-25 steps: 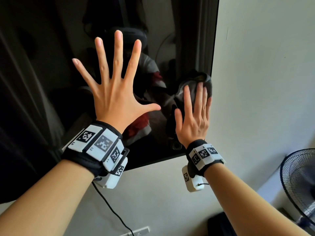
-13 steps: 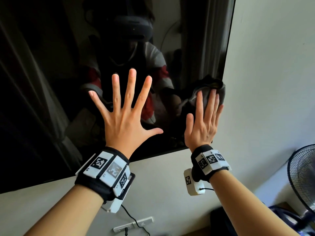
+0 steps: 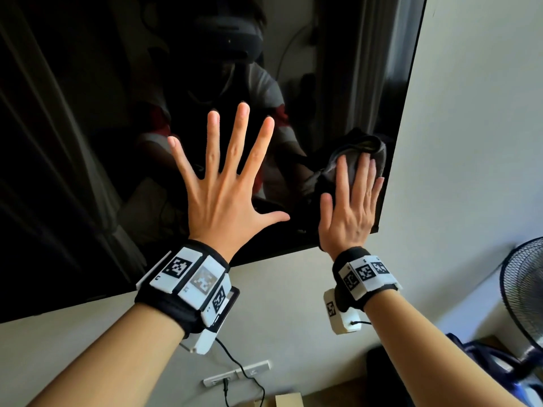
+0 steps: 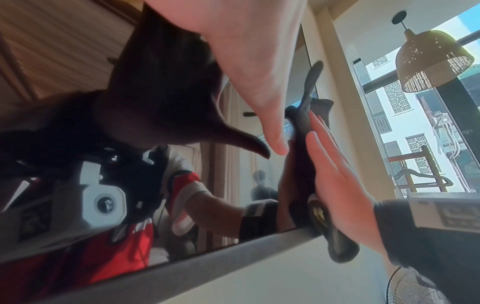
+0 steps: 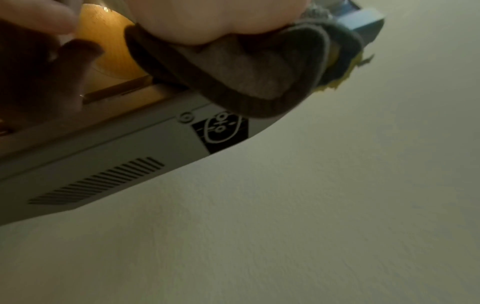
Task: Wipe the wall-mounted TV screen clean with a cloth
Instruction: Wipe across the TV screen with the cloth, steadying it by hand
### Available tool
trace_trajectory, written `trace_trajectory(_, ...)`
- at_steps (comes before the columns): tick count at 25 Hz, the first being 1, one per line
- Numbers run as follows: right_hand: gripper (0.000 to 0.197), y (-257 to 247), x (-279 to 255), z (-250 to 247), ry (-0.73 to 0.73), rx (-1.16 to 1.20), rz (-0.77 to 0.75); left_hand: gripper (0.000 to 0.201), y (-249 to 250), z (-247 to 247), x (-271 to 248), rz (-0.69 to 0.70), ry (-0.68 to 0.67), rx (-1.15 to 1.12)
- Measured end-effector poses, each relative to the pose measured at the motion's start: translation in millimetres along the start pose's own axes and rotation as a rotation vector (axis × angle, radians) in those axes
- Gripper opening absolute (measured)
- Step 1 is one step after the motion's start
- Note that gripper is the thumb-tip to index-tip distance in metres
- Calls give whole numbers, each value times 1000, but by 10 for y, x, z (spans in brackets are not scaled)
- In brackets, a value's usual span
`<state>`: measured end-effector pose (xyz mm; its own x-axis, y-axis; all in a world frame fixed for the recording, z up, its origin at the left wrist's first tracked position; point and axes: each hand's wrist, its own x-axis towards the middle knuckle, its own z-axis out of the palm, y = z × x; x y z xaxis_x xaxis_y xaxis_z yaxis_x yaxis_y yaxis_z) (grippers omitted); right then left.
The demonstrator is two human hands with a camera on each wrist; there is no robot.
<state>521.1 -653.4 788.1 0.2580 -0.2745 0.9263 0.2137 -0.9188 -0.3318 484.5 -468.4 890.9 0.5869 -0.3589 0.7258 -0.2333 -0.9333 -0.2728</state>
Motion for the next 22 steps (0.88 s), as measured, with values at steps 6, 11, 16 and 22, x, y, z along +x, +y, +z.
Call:
trace_trajectory(6,53,-366,-123,61,-24,0,12,139,-455,89,-467,-23,-38,5)
trace_trajectory(11,52,-394,118,71,52,-3,341,139,-590,198,-528,-15,-57,10)
trace_trajectory(16,44,-443,-166,83,-58,-16,-148,138,-582,223,-535,-20,-29,0)
trace_trajectory(22,39,-567,58,82,11,12,88,137,-582,210,-534,-23,-33,-10)
